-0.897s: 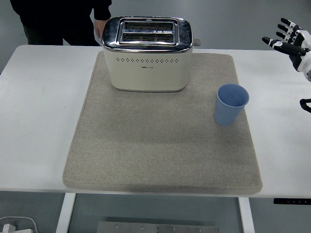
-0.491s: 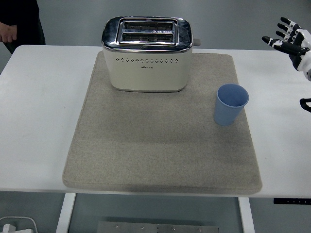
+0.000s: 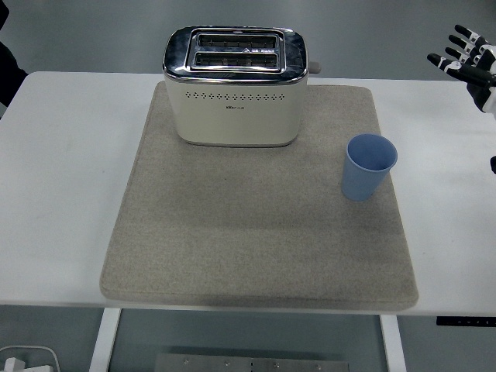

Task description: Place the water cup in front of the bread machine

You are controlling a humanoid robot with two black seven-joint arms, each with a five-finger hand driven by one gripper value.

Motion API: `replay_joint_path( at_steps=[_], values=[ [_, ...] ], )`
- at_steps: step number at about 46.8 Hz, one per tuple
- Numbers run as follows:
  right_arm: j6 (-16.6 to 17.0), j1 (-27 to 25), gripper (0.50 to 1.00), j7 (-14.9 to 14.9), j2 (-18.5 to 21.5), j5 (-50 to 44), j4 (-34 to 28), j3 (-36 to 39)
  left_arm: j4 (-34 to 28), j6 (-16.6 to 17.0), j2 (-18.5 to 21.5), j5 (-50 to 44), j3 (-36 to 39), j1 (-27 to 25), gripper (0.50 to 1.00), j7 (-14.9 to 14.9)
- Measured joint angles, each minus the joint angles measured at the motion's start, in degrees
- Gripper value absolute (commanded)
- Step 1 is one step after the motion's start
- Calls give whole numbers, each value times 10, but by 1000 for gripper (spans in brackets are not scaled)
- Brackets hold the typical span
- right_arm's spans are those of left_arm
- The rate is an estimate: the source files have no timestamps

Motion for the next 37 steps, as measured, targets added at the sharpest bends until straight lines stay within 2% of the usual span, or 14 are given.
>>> replay_joint_path(
  at_steps=[10,16,22,28,33,37],
  values=[
    [24,-7,950,2,-18,-8,24,-5,0,0,0,0,0,0,999,0],
    [39,-9,950,17,-25,-11,50,-11,0,0,0,0,0,0,1000,0],
    [53,-44,950,27,-75,-57,128,-12,0,0,0,0,0,0,999,0],
    [56,-84,950,52,-124,-132,200,-11,0,0,0,0,0,0,1000,0],
    [56,-112,950,62,-141,-149,221,-10,0,0,0,0,0,0,999,0],
    [56,-131,950,85,-156,-160,235,-11,0,0,0,0,0,0,1000,0]
  ],
)
